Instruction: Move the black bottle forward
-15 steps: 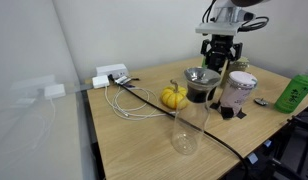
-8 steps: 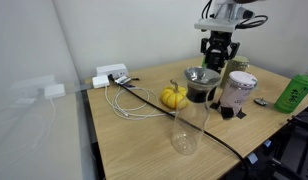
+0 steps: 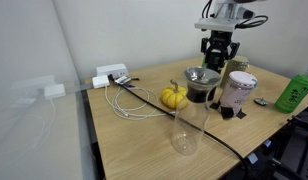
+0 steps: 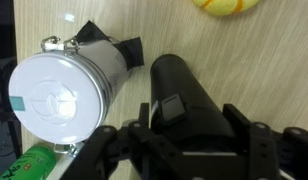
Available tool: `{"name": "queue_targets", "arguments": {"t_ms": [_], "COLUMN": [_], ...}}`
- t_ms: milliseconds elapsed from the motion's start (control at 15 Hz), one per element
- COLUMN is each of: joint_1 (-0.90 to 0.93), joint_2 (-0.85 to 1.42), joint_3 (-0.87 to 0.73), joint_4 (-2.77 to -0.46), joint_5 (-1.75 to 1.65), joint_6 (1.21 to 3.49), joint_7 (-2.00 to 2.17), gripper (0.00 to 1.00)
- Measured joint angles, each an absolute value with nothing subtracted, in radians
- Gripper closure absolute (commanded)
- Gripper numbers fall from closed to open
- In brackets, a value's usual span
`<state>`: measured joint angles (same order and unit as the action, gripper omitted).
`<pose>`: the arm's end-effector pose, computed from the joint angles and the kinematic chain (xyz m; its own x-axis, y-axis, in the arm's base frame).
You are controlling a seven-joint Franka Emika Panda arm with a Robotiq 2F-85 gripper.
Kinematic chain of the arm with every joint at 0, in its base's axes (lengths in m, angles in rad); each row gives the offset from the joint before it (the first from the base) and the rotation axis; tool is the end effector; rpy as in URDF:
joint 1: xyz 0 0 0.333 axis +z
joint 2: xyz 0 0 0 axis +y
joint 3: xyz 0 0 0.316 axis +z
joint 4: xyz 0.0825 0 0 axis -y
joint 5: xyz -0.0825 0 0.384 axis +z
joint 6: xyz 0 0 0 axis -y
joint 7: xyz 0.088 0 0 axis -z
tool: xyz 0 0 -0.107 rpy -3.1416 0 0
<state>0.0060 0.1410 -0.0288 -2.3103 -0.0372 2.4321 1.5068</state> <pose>0.5200 -0.0120 0.2821 0.0701 -0.9972 0.0264 -0.9974 -0.0695 0.0213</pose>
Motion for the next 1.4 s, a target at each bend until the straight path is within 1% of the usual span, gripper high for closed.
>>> {"name": "queue_targets", "arguments": {"t_ms": [867, 933, 1000, 1067, 1133, 1200, 1267, 1333, 1400], "joint_1": [0.006, 0.006, 0.006, 0.006, 0.006, 0.006, 0.006, 0.006, 0.007], "joint_2": [0.12, 0.12, 0.12, 0.12, 0.12, 0.12, 0.12, 0.12, 0.12], "joint_3": [-0.034, -0.035, -0.036, -0.037, -0.038, -0.039, -0.039, -0.039, -0.039], "joint_4": [-2.318, -2.319, -2.321, -2.323, -2.328, -2.334, -2.339, -2.343, -2.345], "joint_5": [0.01, 0.007, 0.003, -0.004, -0.008, -0.013, -0.017, -0.019, -0.023], "joint_6": [2.432, 2.432, 2.431, 2.43, 2.429, 2.429, 2.429, 2.429, 2.43], "joint_7": [1.458, 1.458, 1.458, 1.459, 1.459, 1.459, 1.459, 1.459, 1.46], "gripper": [0.51, 0.08, 0.06, 0.01, 0.0, 0.31, 0.27, 0.28, 0.34]}}
